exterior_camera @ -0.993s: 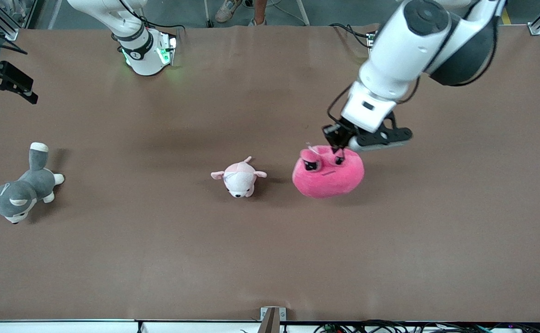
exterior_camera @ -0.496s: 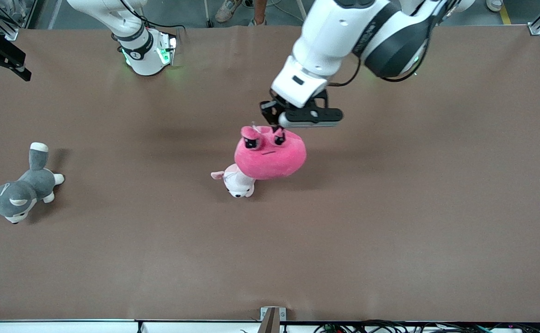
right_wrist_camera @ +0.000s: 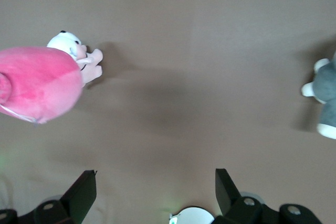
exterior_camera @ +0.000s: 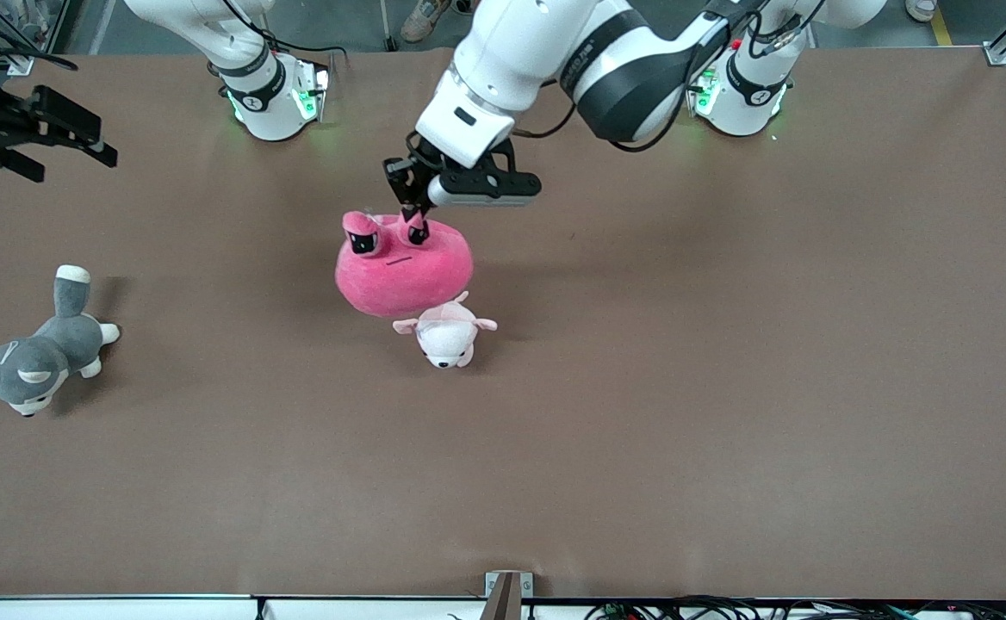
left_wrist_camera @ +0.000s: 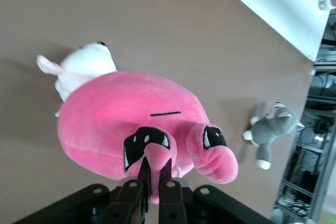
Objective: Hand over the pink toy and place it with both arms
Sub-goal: 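Lift and carry the pink toy toward the right gripper, then reach the right gripper to the pink toy held by the left gripper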
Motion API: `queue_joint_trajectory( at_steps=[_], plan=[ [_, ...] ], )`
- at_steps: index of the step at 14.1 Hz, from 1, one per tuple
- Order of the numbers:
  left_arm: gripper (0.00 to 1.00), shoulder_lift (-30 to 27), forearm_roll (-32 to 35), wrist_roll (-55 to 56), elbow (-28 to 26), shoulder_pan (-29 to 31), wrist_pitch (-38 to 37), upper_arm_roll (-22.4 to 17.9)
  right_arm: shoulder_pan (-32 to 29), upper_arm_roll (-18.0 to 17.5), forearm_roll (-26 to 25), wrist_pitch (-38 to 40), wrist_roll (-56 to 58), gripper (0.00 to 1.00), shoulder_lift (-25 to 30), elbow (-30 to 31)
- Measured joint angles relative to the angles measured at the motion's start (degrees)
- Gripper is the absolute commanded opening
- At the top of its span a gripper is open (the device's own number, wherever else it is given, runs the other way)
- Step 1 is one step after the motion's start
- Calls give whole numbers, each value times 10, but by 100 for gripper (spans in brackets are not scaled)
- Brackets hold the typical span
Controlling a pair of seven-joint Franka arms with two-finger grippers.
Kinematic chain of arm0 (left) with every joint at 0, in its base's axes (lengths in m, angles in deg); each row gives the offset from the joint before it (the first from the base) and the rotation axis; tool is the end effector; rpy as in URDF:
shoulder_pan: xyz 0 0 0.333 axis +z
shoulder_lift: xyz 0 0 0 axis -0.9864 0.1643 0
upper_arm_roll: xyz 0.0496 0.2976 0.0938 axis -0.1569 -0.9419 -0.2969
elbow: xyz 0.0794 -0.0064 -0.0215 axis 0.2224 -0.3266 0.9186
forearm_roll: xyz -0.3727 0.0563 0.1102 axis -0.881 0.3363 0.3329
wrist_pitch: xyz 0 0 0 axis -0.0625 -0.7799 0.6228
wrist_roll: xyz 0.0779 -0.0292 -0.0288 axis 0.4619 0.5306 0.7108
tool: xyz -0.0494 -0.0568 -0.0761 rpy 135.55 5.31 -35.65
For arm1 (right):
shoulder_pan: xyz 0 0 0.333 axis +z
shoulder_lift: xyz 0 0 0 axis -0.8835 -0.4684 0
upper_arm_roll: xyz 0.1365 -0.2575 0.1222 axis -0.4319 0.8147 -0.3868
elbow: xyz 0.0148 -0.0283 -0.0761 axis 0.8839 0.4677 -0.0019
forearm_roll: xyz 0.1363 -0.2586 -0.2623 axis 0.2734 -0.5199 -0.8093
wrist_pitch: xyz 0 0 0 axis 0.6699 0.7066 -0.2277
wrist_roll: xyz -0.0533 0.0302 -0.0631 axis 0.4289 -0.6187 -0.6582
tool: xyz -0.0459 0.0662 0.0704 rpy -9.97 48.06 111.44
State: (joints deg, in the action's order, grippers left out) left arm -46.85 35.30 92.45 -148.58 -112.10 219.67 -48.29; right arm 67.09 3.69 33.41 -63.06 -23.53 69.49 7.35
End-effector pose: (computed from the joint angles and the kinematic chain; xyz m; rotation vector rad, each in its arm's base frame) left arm 0.4519 -0.5689 0.5672 2.5174 0.4544 0.0970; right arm 0.5158 0.0333 0.6756 -2.9457 -0.1581 0.1285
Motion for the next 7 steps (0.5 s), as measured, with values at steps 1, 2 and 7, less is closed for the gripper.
queue_joint_trajectory(
  at_steps=[1, 2, 7],
  plan=[
    [0, 1, 0, 19, 0, -6, 9, 0, 0, 0, 14, 0, 0, 100, -8, 3],
    [0, 3, 0, 41, 0, -12, 20, 0, 0, 0, 24, -2, 0, 100, -18, 6],
    [0, 12, 0, 96, 1, -30, 54, 0, 0, 6, 117, -7, 0, 80, -69, 12]
  ],
)
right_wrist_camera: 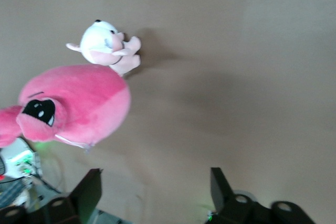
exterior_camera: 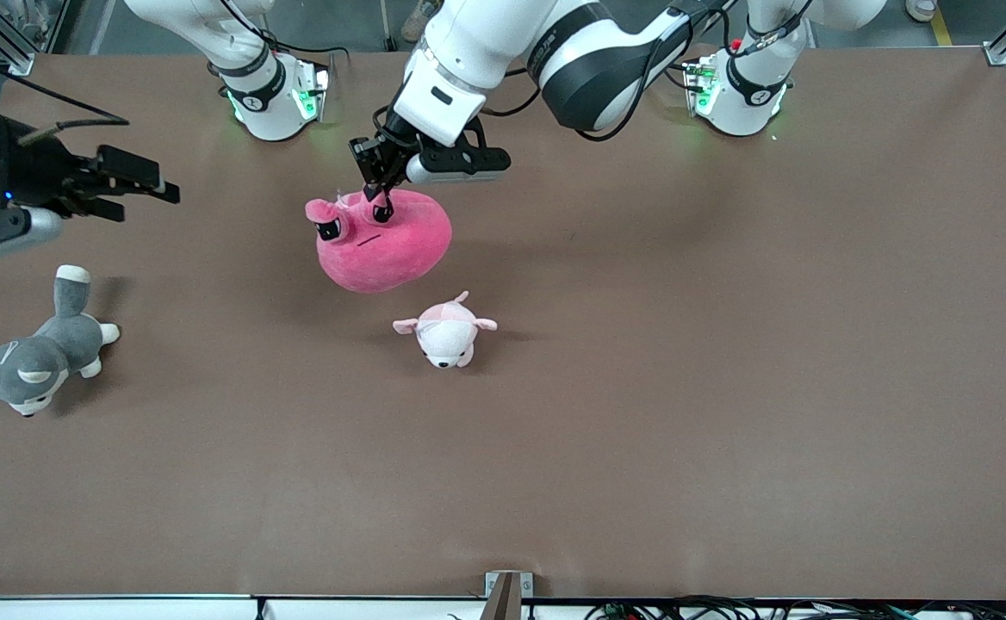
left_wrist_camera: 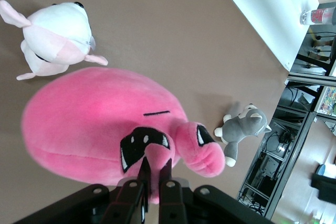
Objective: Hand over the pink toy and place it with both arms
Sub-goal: 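Reach the right gripper to the pink toy held by the left gripper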
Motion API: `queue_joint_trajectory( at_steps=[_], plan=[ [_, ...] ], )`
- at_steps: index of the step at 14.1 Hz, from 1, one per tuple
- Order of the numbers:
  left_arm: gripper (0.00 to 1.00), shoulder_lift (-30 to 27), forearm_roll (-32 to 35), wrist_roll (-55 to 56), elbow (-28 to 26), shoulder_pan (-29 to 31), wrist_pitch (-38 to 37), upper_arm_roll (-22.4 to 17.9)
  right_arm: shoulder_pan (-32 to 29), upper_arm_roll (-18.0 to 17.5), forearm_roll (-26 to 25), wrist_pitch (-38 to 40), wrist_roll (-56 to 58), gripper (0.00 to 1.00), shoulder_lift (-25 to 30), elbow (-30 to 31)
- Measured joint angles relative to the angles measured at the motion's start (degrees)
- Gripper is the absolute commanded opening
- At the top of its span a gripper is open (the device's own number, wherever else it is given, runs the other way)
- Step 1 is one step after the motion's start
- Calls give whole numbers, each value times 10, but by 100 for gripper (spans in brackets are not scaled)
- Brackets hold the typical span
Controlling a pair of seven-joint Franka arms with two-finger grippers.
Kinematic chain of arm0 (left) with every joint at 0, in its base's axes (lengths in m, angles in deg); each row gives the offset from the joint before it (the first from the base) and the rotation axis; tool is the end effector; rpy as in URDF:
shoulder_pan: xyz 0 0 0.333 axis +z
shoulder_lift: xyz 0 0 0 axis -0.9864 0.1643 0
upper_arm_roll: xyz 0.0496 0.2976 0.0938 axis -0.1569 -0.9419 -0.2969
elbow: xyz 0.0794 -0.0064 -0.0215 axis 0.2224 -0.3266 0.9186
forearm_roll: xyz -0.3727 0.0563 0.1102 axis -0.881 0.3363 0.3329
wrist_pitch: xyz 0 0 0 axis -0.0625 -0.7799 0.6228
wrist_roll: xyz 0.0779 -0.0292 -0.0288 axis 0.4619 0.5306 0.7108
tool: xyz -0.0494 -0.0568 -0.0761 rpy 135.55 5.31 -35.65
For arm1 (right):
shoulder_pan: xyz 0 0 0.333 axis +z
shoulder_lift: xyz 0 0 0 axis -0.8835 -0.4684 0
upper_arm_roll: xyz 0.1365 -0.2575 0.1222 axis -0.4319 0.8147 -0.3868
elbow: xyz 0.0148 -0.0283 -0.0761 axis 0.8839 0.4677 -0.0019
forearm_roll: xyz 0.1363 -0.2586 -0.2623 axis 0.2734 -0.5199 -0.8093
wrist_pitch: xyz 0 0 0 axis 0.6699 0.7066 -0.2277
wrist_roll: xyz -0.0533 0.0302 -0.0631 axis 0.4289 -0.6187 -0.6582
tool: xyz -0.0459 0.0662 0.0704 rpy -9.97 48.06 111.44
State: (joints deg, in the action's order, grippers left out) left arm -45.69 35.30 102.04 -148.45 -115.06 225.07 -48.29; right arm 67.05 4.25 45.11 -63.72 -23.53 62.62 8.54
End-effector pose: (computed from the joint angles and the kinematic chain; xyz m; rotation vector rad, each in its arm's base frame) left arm 0.4301 -0.5959 0.5667 2.4071 0.5989 0.0404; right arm 0.5537 0.0550 0.6099 -2.7343 -0.1439 0.2899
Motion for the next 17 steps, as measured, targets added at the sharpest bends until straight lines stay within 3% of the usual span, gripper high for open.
queue_joint_trajectory(
  at_steps=[3, 8, 17],
  plan=[
    [0, 1, 0, 2, 3, 0, 1, 0, 0, -1, 50, 1, 0, 70, -25, 2],
    [0, 1, 0, 2, 4, 0, 1, -1, 3, -2, 133, 1, 0, 71, -46, 15],
    [0, 10, 0, 2, 4, 0, 1, -3, 48, -3, 194, -8, -1, 71, -51, 25]
  ],
)
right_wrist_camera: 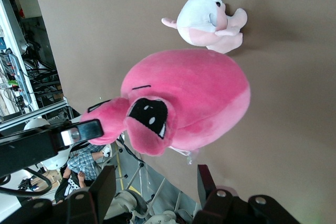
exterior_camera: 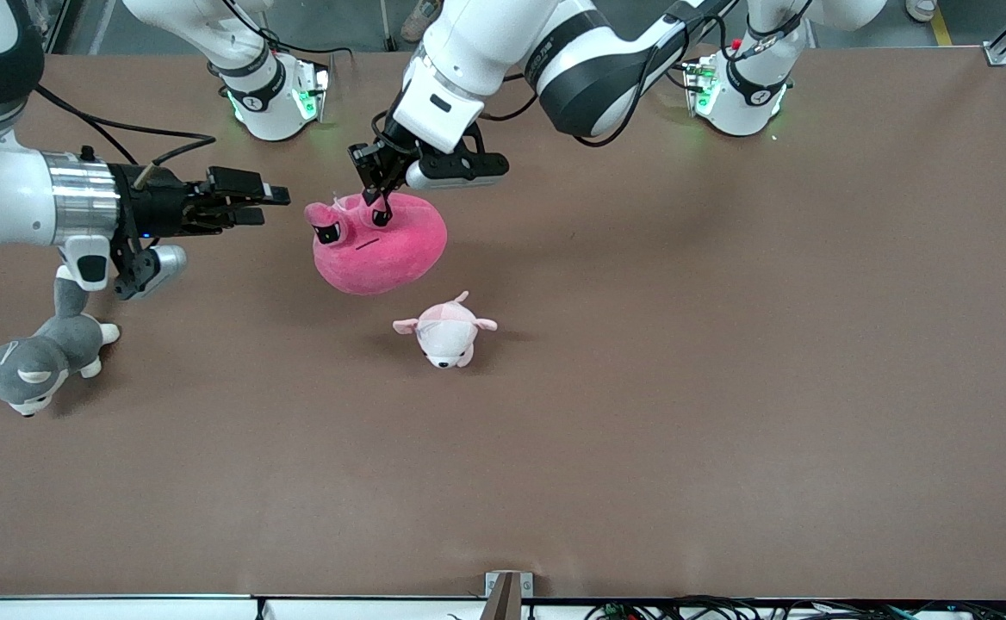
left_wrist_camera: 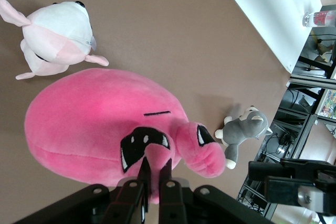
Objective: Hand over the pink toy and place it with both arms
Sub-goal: 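Reach the right gripper to the pink toy held by the left gripper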
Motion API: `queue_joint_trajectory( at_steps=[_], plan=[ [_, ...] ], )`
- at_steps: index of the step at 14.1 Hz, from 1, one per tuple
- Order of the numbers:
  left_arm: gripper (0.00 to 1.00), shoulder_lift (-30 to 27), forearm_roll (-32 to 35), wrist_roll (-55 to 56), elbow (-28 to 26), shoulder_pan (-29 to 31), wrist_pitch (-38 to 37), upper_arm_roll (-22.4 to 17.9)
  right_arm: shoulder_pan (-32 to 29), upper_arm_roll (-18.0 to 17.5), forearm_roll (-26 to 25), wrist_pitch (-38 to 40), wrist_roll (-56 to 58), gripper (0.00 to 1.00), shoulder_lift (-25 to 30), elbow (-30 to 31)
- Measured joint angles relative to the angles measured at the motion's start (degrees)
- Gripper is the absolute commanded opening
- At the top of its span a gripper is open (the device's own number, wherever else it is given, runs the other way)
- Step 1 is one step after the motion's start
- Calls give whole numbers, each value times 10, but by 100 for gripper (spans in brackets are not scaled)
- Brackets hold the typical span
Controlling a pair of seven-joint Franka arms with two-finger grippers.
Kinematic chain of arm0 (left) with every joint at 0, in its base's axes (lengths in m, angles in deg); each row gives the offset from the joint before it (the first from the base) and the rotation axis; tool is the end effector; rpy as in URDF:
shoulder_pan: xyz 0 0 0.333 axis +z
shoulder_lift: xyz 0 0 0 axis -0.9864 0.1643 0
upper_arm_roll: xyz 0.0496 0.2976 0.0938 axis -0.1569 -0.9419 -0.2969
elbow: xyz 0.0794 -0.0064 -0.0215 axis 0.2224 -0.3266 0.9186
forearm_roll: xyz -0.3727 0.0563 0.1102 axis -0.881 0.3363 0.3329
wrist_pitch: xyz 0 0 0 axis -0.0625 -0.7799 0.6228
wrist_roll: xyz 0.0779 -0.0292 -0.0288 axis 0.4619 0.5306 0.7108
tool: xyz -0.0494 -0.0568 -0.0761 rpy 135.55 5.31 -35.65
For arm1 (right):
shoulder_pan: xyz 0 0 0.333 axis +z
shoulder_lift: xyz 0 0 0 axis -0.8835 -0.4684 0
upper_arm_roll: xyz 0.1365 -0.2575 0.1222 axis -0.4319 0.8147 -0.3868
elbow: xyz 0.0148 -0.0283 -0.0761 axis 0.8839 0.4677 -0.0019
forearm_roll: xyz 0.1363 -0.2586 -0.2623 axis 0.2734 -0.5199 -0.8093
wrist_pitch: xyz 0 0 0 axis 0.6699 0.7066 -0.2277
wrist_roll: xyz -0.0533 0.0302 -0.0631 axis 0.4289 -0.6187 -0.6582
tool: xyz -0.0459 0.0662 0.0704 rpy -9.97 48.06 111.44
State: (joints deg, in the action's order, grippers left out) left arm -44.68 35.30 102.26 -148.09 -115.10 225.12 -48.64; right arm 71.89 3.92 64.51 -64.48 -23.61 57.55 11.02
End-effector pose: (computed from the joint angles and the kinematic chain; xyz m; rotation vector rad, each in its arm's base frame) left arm 0.4365 -0.5964 0.5572 2.4117 0.6159 0.0324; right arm 0.5660 0.1430 0.5626 -2.3839 -0.2138 0.4303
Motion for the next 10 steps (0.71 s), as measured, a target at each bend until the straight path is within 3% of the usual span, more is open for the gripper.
queue_joint_trajectory(
  at_steps=[10],
  plan=[
    [0, 3, 0, 0, 4, 0, 0, -1, 27, 0, 0, -24, 0, 73, -22, 4]
  ],
)
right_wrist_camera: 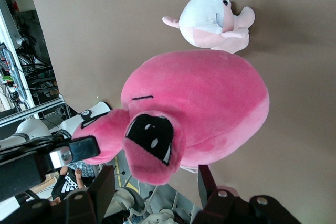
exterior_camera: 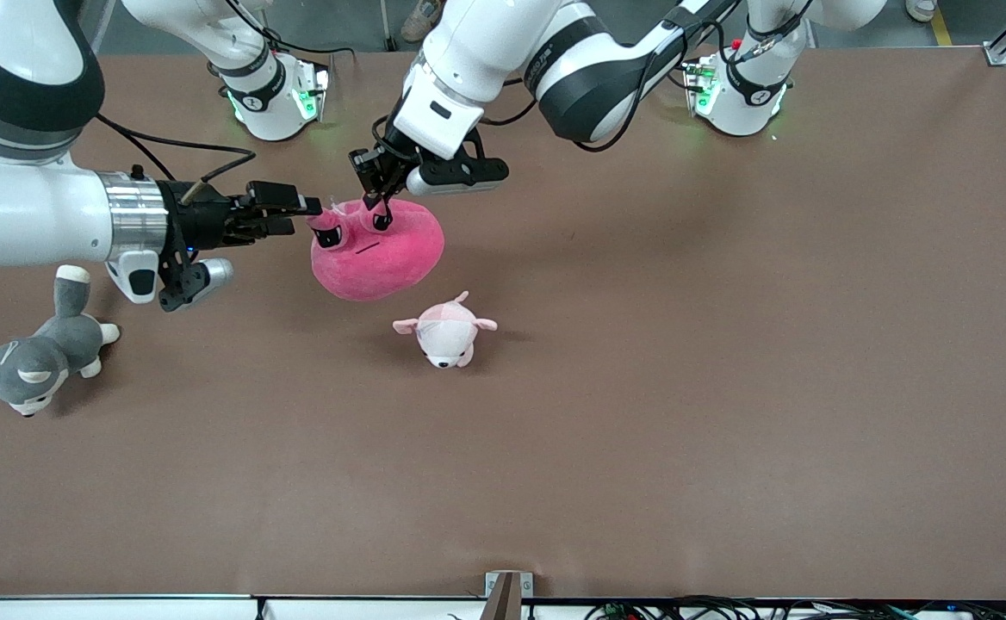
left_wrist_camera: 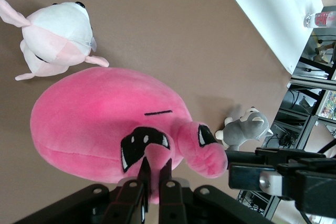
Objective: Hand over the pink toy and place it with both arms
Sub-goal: 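Reach the right gripper to the pink toy held by the left gripper, then close the right gripper on the pink toy and open the left gripper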
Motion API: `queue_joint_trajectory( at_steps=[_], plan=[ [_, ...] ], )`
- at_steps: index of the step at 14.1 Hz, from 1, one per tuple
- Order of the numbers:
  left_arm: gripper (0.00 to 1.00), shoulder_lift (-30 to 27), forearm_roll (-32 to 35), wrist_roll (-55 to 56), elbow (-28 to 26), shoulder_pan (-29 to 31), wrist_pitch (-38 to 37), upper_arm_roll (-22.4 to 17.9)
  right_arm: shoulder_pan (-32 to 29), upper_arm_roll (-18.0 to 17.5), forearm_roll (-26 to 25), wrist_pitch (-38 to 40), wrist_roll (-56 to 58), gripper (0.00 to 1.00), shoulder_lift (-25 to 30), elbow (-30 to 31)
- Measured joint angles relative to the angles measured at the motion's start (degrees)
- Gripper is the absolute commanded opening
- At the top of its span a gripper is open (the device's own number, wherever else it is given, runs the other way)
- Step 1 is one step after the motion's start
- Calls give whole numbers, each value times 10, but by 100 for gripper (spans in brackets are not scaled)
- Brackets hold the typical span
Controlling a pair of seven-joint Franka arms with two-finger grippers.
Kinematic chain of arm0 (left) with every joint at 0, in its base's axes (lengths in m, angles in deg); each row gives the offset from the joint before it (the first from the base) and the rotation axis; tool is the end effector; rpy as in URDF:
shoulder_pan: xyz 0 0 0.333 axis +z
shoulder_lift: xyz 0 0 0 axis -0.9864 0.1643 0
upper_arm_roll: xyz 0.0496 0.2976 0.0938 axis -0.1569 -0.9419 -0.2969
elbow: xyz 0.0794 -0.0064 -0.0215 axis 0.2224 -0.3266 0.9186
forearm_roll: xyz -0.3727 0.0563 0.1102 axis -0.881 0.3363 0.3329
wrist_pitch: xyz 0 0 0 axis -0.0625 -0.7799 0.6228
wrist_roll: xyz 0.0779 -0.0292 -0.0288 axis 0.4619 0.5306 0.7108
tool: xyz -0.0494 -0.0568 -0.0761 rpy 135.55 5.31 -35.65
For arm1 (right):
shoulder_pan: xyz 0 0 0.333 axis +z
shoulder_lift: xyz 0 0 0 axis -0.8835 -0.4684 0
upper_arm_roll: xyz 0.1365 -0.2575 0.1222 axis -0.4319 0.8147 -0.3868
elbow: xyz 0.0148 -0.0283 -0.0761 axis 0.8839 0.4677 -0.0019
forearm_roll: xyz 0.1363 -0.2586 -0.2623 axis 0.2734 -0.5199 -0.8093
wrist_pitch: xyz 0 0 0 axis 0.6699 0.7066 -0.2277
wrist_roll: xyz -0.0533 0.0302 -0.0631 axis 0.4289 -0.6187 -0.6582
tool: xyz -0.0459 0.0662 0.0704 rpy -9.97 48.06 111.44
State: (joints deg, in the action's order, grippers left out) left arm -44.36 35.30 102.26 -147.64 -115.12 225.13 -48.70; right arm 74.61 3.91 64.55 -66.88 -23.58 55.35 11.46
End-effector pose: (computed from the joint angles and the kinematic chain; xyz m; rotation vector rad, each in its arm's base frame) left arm 0.4386 -0.5967 0.5572 2.4081 0.6182 0.0323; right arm 0.5717 0.1705 0.5379 -2.3876 -0.2312 0.4572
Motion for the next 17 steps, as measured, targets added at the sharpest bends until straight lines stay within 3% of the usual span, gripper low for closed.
queue_joint_trajectory(
  at_steps=[12, 15, 17],
  plan=[
    [0, 0, 0, 0, 1, 0, 0, -1, 22, 0, 0, -19, 0, 72, -4, 16],
    [0, 1, 0, 0, 0, 0, 0, -1, 24, 0, 0, -22, 0, 56, -4, 16],
    [0, 1, 0, 0, 0, 0, 0, -1, 25, 0, 0, -23, 0, 34, -4, 16]
  ],
)
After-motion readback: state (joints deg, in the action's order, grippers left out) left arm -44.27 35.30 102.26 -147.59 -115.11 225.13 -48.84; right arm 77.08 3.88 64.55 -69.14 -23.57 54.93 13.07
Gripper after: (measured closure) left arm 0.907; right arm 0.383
